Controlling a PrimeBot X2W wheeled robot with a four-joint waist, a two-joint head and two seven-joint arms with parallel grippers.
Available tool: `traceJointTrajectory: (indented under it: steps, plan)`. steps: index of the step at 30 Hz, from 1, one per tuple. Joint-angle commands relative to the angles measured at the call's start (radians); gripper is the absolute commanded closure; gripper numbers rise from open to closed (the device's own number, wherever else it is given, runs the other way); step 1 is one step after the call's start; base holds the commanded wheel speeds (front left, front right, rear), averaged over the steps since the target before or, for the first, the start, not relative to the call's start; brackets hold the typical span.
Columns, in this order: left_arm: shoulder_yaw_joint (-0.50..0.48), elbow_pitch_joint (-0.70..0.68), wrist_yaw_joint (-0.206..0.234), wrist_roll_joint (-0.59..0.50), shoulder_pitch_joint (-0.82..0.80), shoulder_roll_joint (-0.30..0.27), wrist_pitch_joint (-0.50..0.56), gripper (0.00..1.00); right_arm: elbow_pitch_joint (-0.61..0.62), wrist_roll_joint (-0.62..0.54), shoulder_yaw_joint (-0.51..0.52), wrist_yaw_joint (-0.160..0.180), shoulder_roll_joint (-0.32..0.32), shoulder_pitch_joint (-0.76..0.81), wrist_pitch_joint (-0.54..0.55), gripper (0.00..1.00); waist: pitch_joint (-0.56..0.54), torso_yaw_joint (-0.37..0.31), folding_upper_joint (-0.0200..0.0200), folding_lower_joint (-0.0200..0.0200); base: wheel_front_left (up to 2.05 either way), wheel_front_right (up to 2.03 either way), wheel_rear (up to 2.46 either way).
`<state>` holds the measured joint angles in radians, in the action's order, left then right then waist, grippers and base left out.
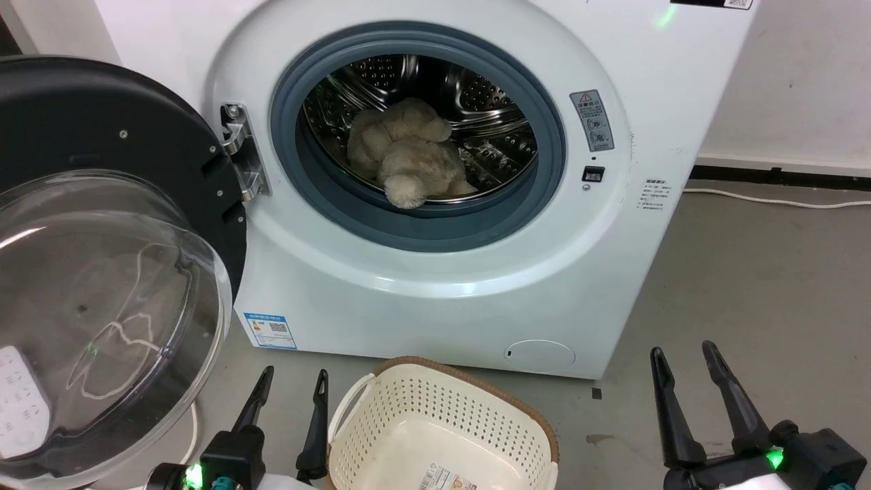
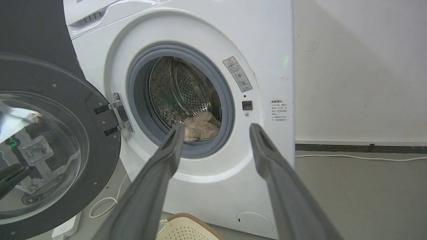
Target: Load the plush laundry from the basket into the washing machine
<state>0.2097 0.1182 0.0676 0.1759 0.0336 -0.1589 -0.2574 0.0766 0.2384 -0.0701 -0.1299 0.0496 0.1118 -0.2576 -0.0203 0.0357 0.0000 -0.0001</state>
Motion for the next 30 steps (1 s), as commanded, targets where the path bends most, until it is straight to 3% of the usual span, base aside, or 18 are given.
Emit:
traceJointTrajectory:
  steps: [1, 3, 4, 30]
  plan:
    - [-0.013, -0.005, -0.004, -0.017, 0.013, 0.009, -0.004, 0.00, -0.002, 0.000, -0.002, -0.001, 0.001, 0.013, -0.004, 0.00, 0.001, -0.002, 0.0000, 0.0001, 0.00, 0.00, 0.00]
    - [-0.024, -0.006, -0.009, -0.024, 0.014, 0.017, -0.004, 0.00, -0.004, -0.001, -0.004, -0.001, 0.001, 0.013, -0.004, 0.00, 0.002, -0.002, 0.0000, 0.0001, 0.00, 0.00, 0.00]
    - [-0.040, -0.003, -0.028, -0.021, 0.004, 0.026, 0.000, 1.00, -0.005, 0.000, -0.005, 0.000, 0.000, 0.002, 0.000, 1.00, 0.003, -0.003, 0.0000, 0.0001, 0.00, 0.00, 0.00]
    - [-0.066, -0.022, -0.034, -0.047, -0.003, 0.040, 0.045, 1.00, -0.017, -0.041, 0.008, 0.000, 0.000, -0.018, 0.044, 1.00, 0.006, -0.009, 0.0000, 0.0001, 0.00, 0.00, 0.00]
